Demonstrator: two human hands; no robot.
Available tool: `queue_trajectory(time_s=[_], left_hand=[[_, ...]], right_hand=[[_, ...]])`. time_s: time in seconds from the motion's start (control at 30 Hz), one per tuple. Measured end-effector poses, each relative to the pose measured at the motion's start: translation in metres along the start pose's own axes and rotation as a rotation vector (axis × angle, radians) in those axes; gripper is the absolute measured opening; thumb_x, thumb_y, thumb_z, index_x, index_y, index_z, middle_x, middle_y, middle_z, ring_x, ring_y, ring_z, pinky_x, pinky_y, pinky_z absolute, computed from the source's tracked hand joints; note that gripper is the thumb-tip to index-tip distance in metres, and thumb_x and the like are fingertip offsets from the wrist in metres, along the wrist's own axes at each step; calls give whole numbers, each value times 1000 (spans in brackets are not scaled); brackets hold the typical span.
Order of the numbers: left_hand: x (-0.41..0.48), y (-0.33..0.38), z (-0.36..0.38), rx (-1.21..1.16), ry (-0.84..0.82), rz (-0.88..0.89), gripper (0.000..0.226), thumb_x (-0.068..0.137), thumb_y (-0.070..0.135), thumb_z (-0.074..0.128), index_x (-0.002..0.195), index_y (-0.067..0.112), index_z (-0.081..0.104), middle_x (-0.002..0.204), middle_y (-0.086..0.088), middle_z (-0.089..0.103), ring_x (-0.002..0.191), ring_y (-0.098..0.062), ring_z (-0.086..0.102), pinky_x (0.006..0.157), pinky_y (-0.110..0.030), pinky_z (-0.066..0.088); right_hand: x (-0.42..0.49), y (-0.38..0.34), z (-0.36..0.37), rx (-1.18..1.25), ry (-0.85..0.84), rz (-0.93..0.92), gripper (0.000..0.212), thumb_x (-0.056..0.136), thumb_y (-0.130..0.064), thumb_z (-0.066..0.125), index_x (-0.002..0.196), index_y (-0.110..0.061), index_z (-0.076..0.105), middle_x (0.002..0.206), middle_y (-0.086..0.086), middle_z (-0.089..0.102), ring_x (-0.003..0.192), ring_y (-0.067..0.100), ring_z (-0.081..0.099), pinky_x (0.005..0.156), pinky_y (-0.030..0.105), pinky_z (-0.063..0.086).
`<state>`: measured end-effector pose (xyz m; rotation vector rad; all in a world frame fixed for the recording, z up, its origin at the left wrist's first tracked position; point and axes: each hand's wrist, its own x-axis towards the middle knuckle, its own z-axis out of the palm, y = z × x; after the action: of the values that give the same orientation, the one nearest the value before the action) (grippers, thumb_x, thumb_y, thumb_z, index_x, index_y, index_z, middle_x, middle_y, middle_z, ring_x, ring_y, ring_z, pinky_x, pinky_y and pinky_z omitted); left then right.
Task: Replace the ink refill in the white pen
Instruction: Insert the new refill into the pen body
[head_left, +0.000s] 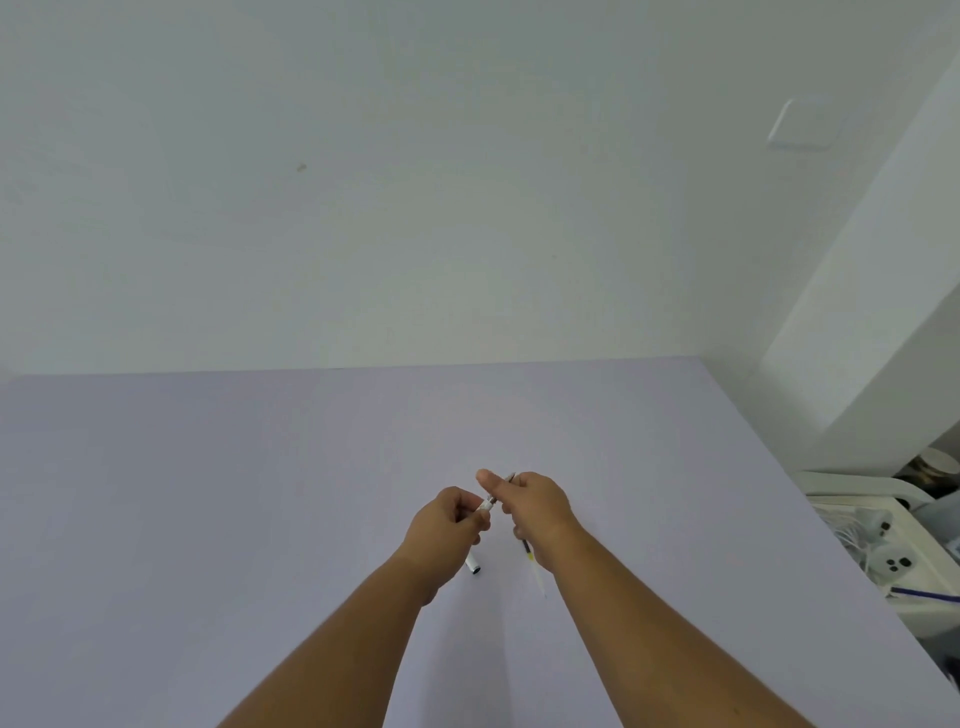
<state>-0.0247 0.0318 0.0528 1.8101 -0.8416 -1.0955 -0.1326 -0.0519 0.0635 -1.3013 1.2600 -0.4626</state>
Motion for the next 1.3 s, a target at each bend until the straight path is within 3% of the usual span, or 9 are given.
queue_trajectory(time_s=[0.13,0.3,0.43,0.57,0.7,0.87,1.03,1.17,1.3], left_hand=[[1,0,-3,-9,27,3,4,91,20,55,91,19,60,85,3,67,74,-12,59,71,-27,49],[-3,-2,-3,13,21,8,4,91,21,55,91,20,60,84,4,66,73,-11,58,67,-25,48],[-3,1,-5,15,36,18,4,91,20,55,90,20,59,84,3,66,73,-12,57,69,-27,48],[-5,3,-5,25,22,24,4,90,20,56,91,20,59,87,2,66,73,-12,57,69,-26,48],[-6,6,-5,29,34,34,3,90,18,56,91,19,59,86,2,65,72,-11,57,68,-25,47],[-9,5,-5,65,29,37,4,90,18,55,91,19,59,86,3,65,72,-10,57,66,-22,46],[-9,7,-7,42,43,25,4,90,19,56,92,18,60,91,-2,66,75,-13,57,69,-26,47],[-12,4,-5,37,28,19,5,90,20,55,92,18,59,90,0,66,74,-12,57,71,-27,48],[-12,5,-5,29,50,19,6,91,21,55,92,17,59,88,0,65,73,-12,56,69,-26,47]], right_hand=[[-2,-1,-1,167,-96,-67,10,87,-24,63,81,-17,67,80,1,59,64,13,45,59,24,42],[-4,3,2,95,-29,-20,33,80,-39,71,74,-10,54,68,1,51,52,13,37,48,23,37],[-8,1,2,171,-76,-82,11,86,-24,65,80,-15,67,78,2,59,61,12,46,54,23,42],[-8,-3,2,88,-14,-14,31,80,-38,70,73,-11,56,70,1,52,54,14,39,50,24,37],[-10,-4,2,210,-92,-60,8,88,-22,62,86,-16,67,83,1,60,69,14,49,60,25,44],[-12,-5,3,27,-2,-3,38,79,-45,69,72,-11,56,70,-1,57,52,13,40,52,25,38],[-14,-3,1,167,-86,-74,10,87,-24,63,84,-17,69,80,1,60,65,13,47,60,24,43],[-15,-1,3,78,-26,-30,30,81,-38,69,73,-12,58,66,-2,53,53,12,40,54,24,39],[-15,0,4,239,-117,-89,6,85,-20,65,82,-15,66,77,-1,57,69,14,49,67,26,44]])
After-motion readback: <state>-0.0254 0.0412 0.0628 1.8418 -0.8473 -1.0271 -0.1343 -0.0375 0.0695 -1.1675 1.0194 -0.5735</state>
